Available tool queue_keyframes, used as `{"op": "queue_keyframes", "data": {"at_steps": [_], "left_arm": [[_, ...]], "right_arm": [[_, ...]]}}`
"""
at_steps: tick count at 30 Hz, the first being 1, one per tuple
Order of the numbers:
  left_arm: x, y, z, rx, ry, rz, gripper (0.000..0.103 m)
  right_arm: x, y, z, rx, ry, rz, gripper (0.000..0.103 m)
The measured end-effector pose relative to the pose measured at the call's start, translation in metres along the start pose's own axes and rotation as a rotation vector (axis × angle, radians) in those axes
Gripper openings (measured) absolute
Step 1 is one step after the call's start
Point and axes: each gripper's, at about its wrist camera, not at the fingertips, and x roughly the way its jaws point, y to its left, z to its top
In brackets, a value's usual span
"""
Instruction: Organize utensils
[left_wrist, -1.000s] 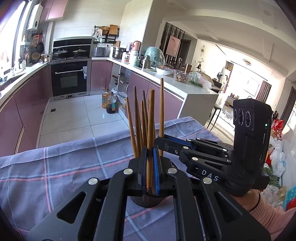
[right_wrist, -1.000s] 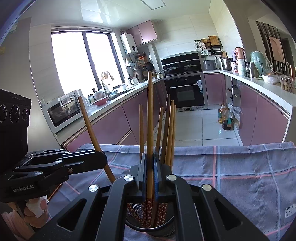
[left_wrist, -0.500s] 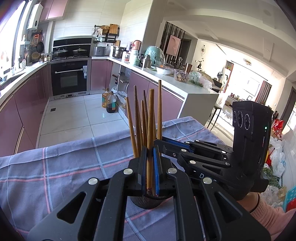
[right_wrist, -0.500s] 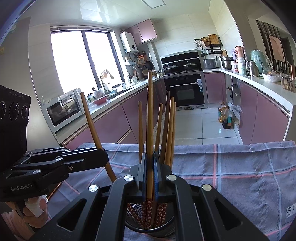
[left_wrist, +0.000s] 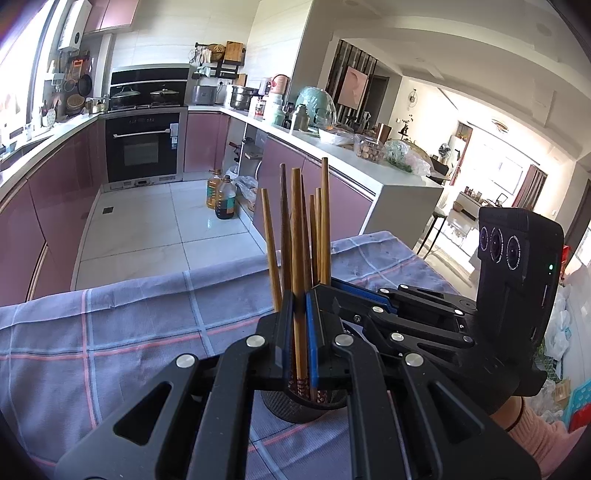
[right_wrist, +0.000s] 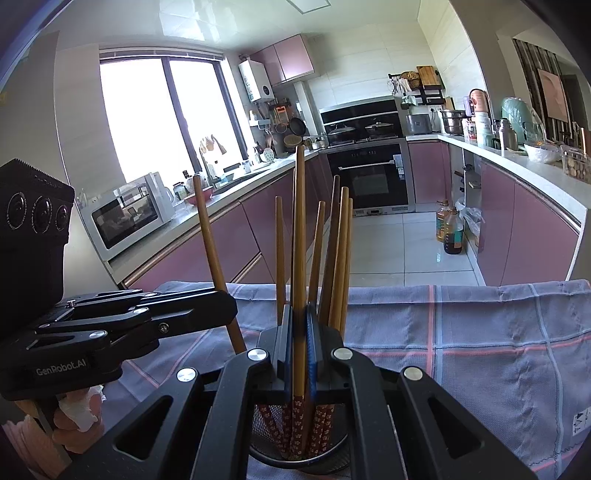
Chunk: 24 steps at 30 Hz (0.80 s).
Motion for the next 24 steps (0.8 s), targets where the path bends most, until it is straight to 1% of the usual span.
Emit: {"op": "queue_keyframes", "data": {"at_steps": [17,24], "left_arm": [[0.018,0.010,0.000,-0.011,0.021,0.014,0.008],[0.023,0.008,0.001,-0.012,0.032,0.018,0.008]], "right_arm": [[0.006,0.003,0.003,0.000,0.016,-0.002,0.006],[0.008,0.002,0.002,0.005,0.019,-0.001,0.006]]}}
